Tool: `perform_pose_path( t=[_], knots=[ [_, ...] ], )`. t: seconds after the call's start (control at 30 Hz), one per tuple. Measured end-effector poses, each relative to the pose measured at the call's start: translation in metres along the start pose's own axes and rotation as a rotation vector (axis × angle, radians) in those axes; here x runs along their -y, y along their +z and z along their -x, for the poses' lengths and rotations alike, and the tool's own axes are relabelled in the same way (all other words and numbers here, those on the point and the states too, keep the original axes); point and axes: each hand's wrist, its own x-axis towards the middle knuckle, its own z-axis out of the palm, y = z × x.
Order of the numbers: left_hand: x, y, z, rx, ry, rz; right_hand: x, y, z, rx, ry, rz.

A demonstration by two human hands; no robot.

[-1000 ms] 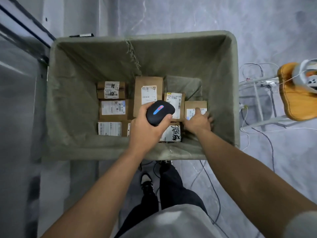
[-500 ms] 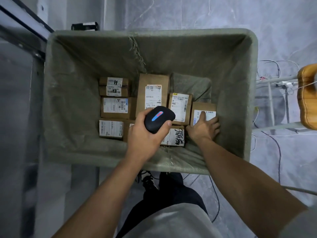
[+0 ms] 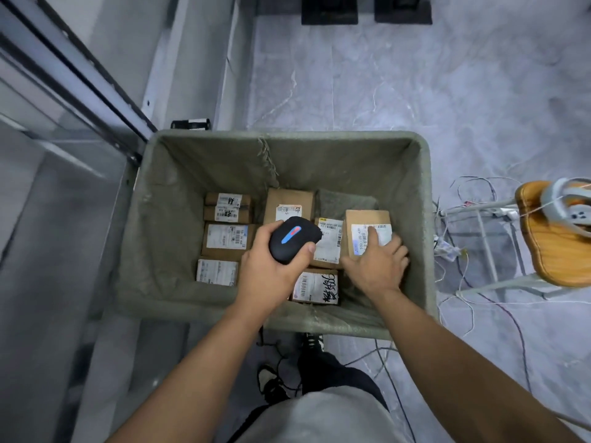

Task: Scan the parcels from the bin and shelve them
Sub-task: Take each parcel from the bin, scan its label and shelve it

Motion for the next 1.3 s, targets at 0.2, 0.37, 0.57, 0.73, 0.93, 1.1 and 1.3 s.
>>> perform_pose_path(
  t=[0.2, 0.37, 0.57, 0.73, 0.93, 1.1, 1.3],
  knots=[
    [-0.012, -0.021, 0.024, -0.037, 0.086, 0.011, 0.025, -0.042, 0.038, -0.126, -0.177, -0.127],
    [-0.017, -0.059, 0.05, -0.142, 0.146, 0.059, 0.058, -0.069, 0.068, -0.233, -0.328, -0.2],
    [-0.008, -0.112, 0.079, -0.281, 0.195, 0.1, 0.115, -0.092, 0.104, -0.324, -0.41, -0.333],
    [-0.001, -0.157, 0.103, -0.391, 0.223, 0.11, 0.163, -0.103, 0.142, -0.358, -0.59, -0.323],
    [0.013, -0.218, 0.143, -0.516, 0.262, 0.048, 0.209, -0.108, 0.196, -0.379, -0.885, -0.249],
    [0.03, -0.261, 0.176, -0.605, 0.289, -0.016, 0.237, -0.11, 0.236, -0.376, -1.071, -0.201],
    [0.056, -0.297, 0.213, -0.67, 0.292, -0.043, 0.258, -0.101, 0.275, -0.37, -1.23, -0.17]
  ],
)
